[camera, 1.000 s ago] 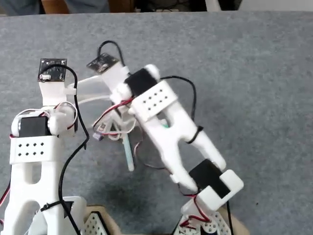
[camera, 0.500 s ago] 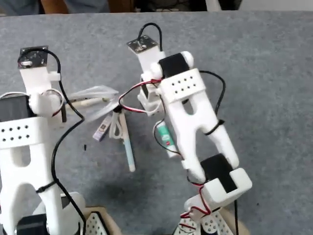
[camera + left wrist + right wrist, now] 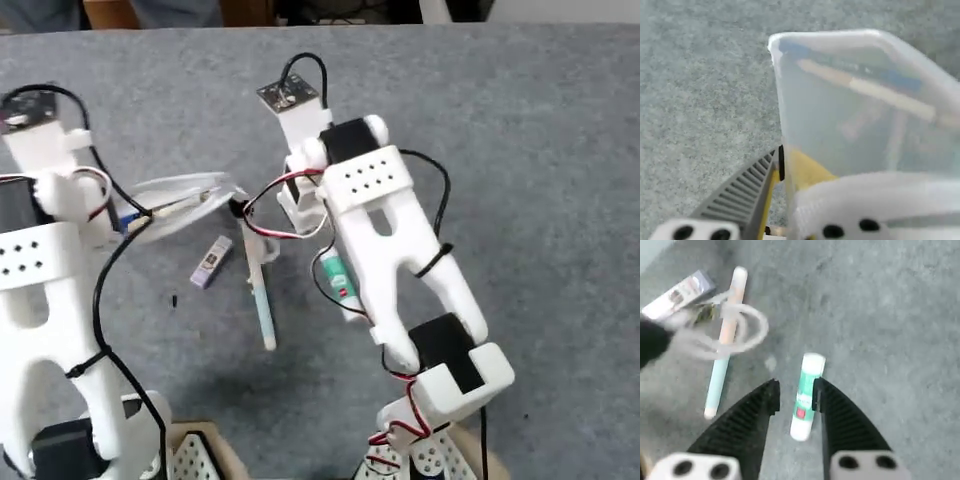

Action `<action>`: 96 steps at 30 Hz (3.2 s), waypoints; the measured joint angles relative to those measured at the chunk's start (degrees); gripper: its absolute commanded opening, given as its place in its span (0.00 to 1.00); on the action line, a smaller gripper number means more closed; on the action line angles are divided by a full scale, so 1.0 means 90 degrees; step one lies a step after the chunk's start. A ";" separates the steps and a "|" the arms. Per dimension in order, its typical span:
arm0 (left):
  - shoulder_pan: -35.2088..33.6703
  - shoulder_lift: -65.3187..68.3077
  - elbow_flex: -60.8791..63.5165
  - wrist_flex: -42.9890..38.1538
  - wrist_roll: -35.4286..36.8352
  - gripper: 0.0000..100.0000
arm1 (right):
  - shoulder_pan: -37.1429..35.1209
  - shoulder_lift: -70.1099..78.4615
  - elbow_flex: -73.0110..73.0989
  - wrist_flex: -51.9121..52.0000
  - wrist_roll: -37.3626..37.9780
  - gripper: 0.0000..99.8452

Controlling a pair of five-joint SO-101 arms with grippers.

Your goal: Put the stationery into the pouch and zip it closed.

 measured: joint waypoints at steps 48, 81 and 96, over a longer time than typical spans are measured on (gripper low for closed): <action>-0.1358 -0.0049 0.0313 -0.0479 0.0049 0.03 | -0.1573 0.6154 -0.7179 0.1651 -0.0977 0.16; -0.1358 -0.0049 0.0322 -0.0488 0.0049 0.03 | -0.1289 0.6212 -0.6476 0.1270 -0.0742 0.02; -0.1358 -0.0049 0.0322 -0.0488 0.0049 0.03 | -0.1231 0.6222 -0.6447 0.1260 -0.0742 0.12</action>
